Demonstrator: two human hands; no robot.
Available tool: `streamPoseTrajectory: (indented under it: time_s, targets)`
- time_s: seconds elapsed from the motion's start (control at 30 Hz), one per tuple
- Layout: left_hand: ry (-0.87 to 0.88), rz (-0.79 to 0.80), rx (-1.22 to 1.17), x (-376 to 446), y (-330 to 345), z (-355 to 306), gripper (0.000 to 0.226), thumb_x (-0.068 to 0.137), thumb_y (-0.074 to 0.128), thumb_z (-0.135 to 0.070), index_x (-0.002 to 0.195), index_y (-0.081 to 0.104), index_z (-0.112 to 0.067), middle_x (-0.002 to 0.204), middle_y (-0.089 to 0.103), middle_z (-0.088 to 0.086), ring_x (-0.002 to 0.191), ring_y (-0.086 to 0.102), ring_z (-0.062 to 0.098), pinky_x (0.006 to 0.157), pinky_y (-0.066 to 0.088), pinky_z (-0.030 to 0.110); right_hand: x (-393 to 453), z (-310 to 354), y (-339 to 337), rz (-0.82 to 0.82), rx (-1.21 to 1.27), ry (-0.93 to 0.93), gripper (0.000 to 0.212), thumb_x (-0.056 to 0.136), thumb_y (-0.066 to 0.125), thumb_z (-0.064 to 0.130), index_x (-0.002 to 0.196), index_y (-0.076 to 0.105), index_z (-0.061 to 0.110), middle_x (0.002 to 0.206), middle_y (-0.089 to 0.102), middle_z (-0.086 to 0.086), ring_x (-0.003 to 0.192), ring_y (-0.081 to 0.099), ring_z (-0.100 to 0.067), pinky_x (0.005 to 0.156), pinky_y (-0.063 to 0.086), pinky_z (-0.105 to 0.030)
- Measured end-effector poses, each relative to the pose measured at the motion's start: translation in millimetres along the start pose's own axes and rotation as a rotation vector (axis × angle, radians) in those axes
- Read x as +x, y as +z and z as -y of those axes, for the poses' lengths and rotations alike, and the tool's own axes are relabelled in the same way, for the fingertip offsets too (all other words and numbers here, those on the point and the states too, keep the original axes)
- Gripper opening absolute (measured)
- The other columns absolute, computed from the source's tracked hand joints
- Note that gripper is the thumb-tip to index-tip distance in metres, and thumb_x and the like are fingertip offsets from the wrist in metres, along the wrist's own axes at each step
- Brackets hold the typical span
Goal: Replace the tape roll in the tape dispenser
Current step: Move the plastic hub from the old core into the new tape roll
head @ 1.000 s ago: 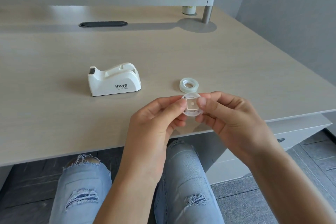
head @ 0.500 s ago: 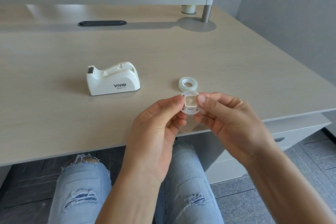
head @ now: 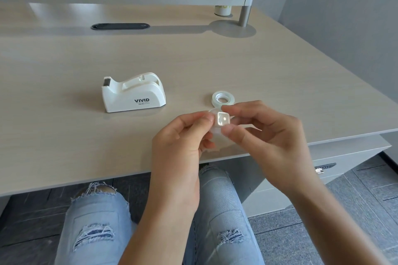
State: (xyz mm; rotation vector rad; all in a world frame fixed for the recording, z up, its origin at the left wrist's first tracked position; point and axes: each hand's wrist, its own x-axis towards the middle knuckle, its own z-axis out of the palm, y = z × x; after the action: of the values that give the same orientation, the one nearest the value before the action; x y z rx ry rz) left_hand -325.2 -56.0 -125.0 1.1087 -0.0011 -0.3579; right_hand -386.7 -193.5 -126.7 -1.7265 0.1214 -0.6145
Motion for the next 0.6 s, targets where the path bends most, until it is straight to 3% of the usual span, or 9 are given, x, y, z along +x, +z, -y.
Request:
streamPoseTrajectory:
  time_s: [0.1,0.2,0.27,0.37,0.5,0.6]
  targets:
    - [0.064,-0.011,0.113,1,-1,3,0.006,0.089,0.077,-0.010,0.084,0.081,-0.011,0.076,0.075,0.009,0.072,0.061,0.021,0.074,0.054,0.036,-2,-3,-1,0.020,-0.090,-0.048,0.024,0.080,0.087,0.022,0.102,0.078,0.018,0.102,0.076,-0.005,0.088,0.073,-0.020,0.075,0.059,-0.030]
    - [0.162,-0.046,0.294,2,3,6,0.005,0.089,0.079,-0.013,0.084,0.080,-0.015,0.065,0.074,-0.006,0.058,0.061,0.008,0.062,0.053,0.022,-4,-6,-9,-0.056,-0.089,-0.049,0.016,0.086,0.083,0.018,0.100,0.077,0.012,0.097,0.078,-0.003,0.087,0.074,-0.019,0.074,0.061,-0.037]
    - [0.272,-0.087,0.454,6,2,6,0.005,0.089,0.080,-0.018,0.086,0.079,-0.021,0.067,0.077,-0.007,0.057,0.065,0.005,0.060,0.052,0.017,-3,-7,-9,-0.117,-0.048,-0.014,0.014,0.087,0.081,0.017,0.099,0.076,0.010,0.090,0.079,0.000,0.080,0.074,-0.015,0.072,0.063,-0.040]
    - [0.382,-0.111,0.714,15,3,5,0.006,0.087,0.080,-0.019,0.090,0.078,-0.025,0.071,0.077,-0.008,0.064,0.069,0.006,0.062,0.051,0.014,1,-8,-11,-0.216,-0.001,0.069,0.009,0.090,0.079,0.013,0.098,0.076,0.010,0.082,0.079,0.001,0.067,0.072,-0.007,0.060,0.060,-0.023]
    - [0.382,-0.060,0.955,22,20,7,0.006,0.087,0.076,-0.020,0.088,0.080,-0.023,0.077,0.078,-0.010,0.076,0.074,0.011,0.075,0.060,0.033,11,-14,-19,-0.310,-0.011,0.140,0.014,0.095,0.076,0.020,0.109,0.077,0.019,0.090,0.080,-0.002,0.076,0.072,-0.012,0.062,0.063,-0.031]
    - [0.413,-0.021,1.050,30,31,14,0.009,0.087,0.073,-0.023,0.088,0.081,-0.024,0.079,0.080,-0.005,0.079,0.073,0.021,0.075,0.060,0.041,16,-17,-23,-0.330,-0.018,0.149,0.012,0.096,0.074,0.019,0.107,0.078,0.018,0.089,0.082,0.002,0.075,0.072,-0.008,0.061,0.059,-0.022]
